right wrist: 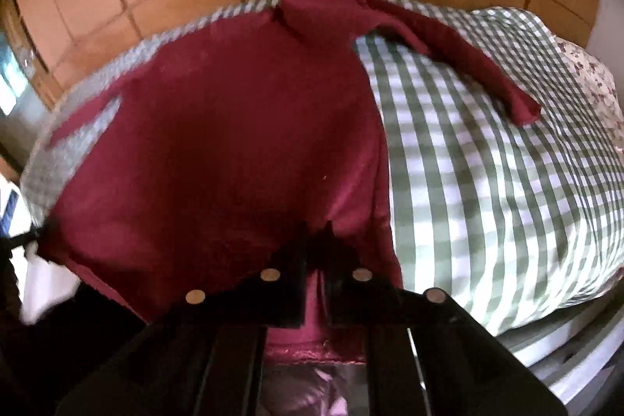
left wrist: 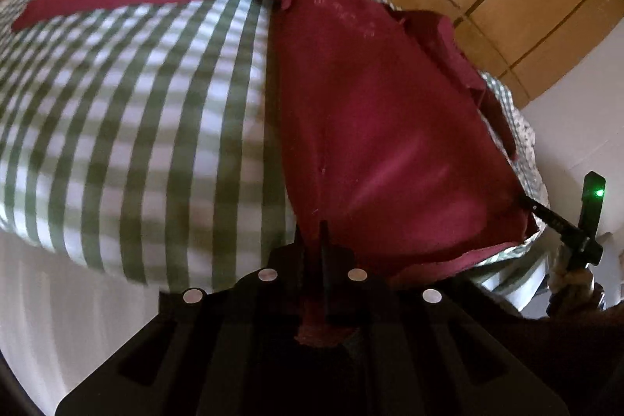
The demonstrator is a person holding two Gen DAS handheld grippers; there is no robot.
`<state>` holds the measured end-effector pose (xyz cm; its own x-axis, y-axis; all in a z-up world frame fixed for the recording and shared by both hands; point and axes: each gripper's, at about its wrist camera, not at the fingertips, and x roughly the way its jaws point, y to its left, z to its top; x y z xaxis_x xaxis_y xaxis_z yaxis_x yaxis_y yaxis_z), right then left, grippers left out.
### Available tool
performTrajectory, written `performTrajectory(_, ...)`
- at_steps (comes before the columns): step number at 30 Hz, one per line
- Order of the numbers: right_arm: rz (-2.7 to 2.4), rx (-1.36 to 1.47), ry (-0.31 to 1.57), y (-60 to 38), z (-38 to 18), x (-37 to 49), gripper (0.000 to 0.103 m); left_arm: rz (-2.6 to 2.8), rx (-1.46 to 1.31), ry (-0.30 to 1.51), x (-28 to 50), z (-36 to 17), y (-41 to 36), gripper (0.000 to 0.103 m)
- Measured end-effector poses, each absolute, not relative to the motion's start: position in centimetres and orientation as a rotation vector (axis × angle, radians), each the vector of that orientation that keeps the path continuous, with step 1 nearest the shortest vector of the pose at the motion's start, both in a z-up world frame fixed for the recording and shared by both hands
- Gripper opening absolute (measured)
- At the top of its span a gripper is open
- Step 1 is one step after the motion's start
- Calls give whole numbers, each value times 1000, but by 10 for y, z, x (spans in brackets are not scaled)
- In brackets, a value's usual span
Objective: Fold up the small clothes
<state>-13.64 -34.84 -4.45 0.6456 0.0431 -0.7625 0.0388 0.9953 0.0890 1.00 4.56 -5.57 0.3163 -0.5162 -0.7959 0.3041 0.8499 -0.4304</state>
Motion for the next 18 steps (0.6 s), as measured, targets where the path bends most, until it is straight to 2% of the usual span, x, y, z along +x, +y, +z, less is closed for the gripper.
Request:
performTrajectory(4,14,136,919,-348,-64,-140,6,-495,-160,1140,9,-57,47,5)
performTrajectory(5,21,156,917,-350,-63,-140,8,-481,-166,1131,13,-52,51,12)
performTrajectory(6,27,172,914,-354,-62,-138,12,-475,-173,1119,15,-48,53,27)
performTrajectory(7,15,184,891,-359,-57,-137,14,-465,-185,1096,17,-42,55,35)
performTrajectory(8,3,194,866,-364,-51,-137,25,-452,-201,1057,21,-33,58,49)
performTrajectory(9,-12,208,843,-371,-46,-134,41,-446,-214,1015,25,-25,58,55)
performTrajectory(10,-46,229,806,-383,-39,-131,46,-450,-216,991,29,-20,56,56)
performTrajectory(12,-114,246,764,-399,-31,-127,47,-462,-195,958,42,-11,41,56)
performTrajectory(18,-383,395,663,-487,-20,-102,48,-503,-127,934,78,-15,-25,58)
